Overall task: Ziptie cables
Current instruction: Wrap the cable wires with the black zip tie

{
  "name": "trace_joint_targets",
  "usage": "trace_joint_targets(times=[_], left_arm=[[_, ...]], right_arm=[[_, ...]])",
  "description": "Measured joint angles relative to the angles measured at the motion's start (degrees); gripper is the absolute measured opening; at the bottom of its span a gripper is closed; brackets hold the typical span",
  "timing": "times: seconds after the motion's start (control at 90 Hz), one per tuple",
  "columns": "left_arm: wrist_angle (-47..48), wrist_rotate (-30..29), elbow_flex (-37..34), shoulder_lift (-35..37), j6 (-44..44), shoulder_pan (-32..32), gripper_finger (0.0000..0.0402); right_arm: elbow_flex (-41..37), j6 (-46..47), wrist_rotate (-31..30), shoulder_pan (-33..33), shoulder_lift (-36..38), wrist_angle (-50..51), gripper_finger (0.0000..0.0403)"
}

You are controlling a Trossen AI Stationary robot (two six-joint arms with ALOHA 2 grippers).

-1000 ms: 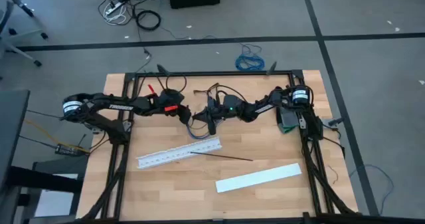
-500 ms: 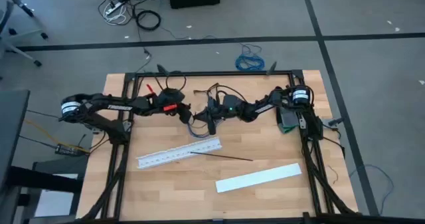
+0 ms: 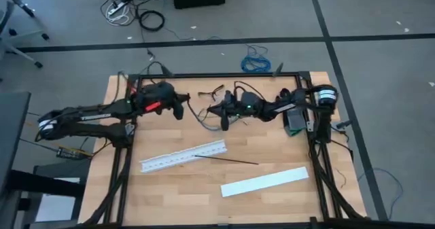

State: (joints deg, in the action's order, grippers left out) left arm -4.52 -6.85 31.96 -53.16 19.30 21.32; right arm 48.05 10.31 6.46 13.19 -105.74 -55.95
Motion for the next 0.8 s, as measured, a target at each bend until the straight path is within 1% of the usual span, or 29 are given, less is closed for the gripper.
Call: trace_joint_targets(times=[0.122,0.322,0.411,0.6,0.667,0.8], left_arm=[[0.2,-2.78,1.62,3.63,-1.97,0.02,0.0],[-0.35,-4.08,6.94,4.37,-4.46,0.04,0.0],[-0.54,-5.15,8.51,3.49,-5.91,0.04,0.0],[1.58,-6.83,8.59,0.77,-6.72,0.04,0.0],[2.81,-7.48,7.99,-0.27,-6.82,0.04,0.0],[1.46,-8.29,6.72,-1.16,-7.19,0.51,0.0]], right_arm=[[-0.15,-2.41,-1.19,-0.32,6.57,6.24,0.0],[-0.15,-5.55,-3.85,-0.78,15.16,16.3,0.0],[-0.15,-6.06,-4.22,-0.76,16.73,18.78,0.0],[-0.15,-7.48,-6.71,-0.74,18.38,24.91,0.0],[-0.15,-7.93,-7.65,-0.68,19.2,27.97,0.0],[-0.15,-8.93,-9.62,-0.59,21.13,32.33,0.0]])
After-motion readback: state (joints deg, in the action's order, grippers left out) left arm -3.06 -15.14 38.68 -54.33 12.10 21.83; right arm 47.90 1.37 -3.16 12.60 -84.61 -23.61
